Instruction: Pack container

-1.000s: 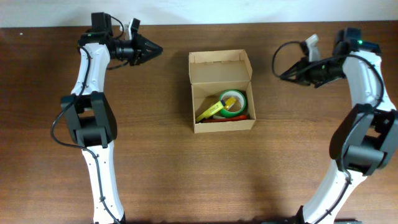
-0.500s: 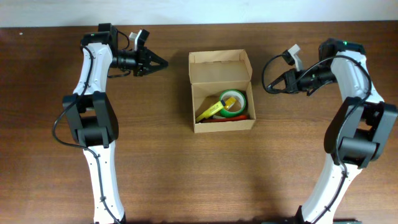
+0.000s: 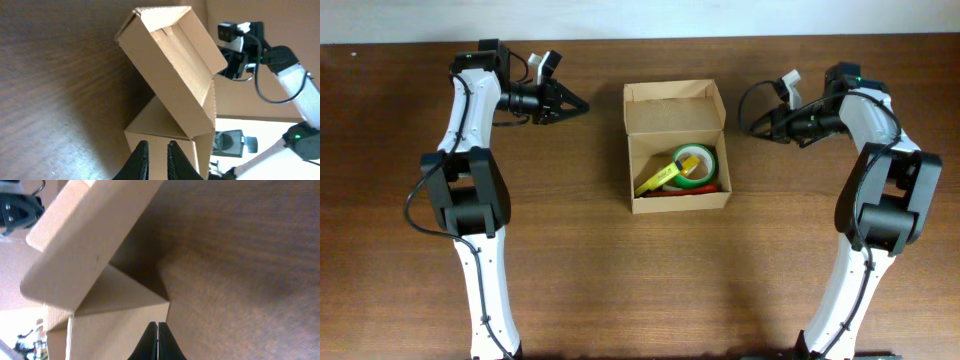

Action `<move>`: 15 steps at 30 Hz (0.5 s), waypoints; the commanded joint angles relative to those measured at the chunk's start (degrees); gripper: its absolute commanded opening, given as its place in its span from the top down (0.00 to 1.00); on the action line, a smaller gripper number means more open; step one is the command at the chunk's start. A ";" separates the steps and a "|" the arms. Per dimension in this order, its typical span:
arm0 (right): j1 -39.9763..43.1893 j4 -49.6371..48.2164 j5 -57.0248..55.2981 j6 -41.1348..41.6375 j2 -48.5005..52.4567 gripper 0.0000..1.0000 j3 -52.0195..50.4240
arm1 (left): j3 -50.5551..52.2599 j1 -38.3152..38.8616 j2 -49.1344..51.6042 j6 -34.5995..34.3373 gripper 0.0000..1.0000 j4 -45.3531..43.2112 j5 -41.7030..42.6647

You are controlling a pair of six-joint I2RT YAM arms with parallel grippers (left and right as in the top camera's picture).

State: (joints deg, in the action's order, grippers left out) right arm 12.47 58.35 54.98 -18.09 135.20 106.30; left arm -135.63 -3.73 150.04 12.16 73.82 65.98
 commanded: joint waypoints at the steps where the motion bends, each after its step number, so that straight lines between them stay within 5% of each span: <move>1: -0.68 -1.60 0.09 6.93 0.26 0.97 2.05 | -0.17 -0.17 1.14 -3.91 0.88 -2.71 -2.91; 15: -2.36 -5.95 3.08 11.76 4.20 0.97 2.67 | -0.17 4.17 6.05 -17.66 0.88 -11.74 -4.48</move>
State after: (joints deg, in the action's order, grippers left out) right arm 11.66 52.73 56.49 -7.05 138.98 107.90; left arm -135.66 -0.93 152.68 -1.61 62.67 60.05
